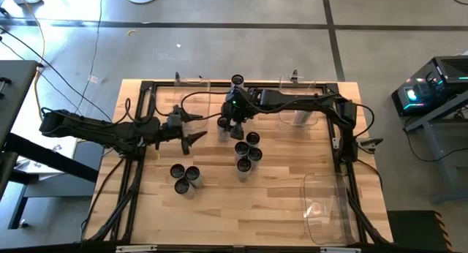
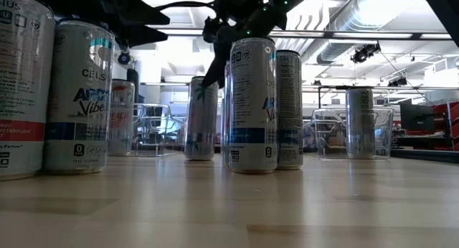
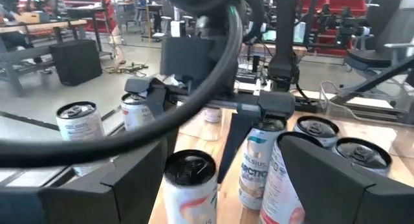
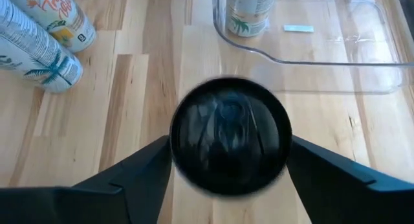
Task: Sort soda cans
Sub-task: Put the white-pink soda can into the top left transparent bin
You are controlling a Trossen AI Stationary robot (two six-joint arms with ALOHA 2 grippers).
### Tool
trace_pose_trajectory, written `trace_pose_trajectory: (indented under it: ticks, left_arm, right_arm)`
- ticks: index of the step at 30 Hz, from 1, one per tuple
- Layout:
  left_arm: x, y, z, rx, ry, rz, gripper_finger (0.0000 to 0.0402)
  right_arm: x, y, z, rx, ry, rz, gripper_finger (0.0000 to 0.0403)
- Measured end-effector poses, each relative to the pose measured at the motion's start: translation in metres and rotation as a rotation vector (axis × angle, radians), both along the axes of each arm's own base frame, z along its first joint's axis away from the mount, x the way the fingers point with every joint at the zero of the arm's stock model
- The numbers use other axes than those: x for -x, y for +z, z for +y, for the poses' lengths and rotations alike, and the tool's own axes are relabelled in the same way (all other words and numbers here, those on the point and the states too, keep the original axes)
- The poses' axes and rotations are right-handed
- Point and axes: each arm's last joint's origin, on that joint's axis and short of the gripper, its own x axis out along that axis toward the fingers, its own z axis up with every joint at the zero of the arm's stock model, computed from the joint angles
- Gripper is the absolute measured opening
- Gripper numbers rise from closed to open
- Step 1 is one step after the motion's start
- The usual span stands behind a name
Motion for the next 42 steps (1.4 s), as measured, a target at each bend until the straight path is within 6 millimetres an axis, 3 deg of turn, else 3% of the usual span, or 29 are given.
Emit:
trace_pose_trajectory:
  ticks: [11,22,27,33,38,42]
  left_arm:
    - [-0.003,0.010,-0.003,-0.037,-0.122,0.057,0.0298]
    - [-0.001,0.012,-0.003,-0.079,-0.125,0.238,0.0298]
    - [0.000,0.019,-0.003,-0.099,-0.131,0.284,0.0298]
    - [-0.002,0.043,0.003,-0.121,-0.110,0.260,0.0298]
    - [-0.012,0.077,0.018,-0.169,-0.106,0.291,0.0298]
    - [-0.027,0.087,0.031,-0.118,-0.174,0.313,0.0304]
  right_arm:
    - [0.020,0.041,0.004,0.040,-0.004,-0.075,0.0293]
    - [0.081,0.097,0.013,0.198,-0.177,-0.052,0.0294]
    - [0.126,0.072,0.024,0.268,-0.327,-0.121,0.0293]
    - [0.186,0.061,0.047,0.226,-0.488,-0.408,0.0293]
    - [0.211,0.053,0.076,0.174,-0.409,-0.765,0.0293]
    - [0.221,0.031,0.090,0.164,-0.339,-0.886,0.0293]
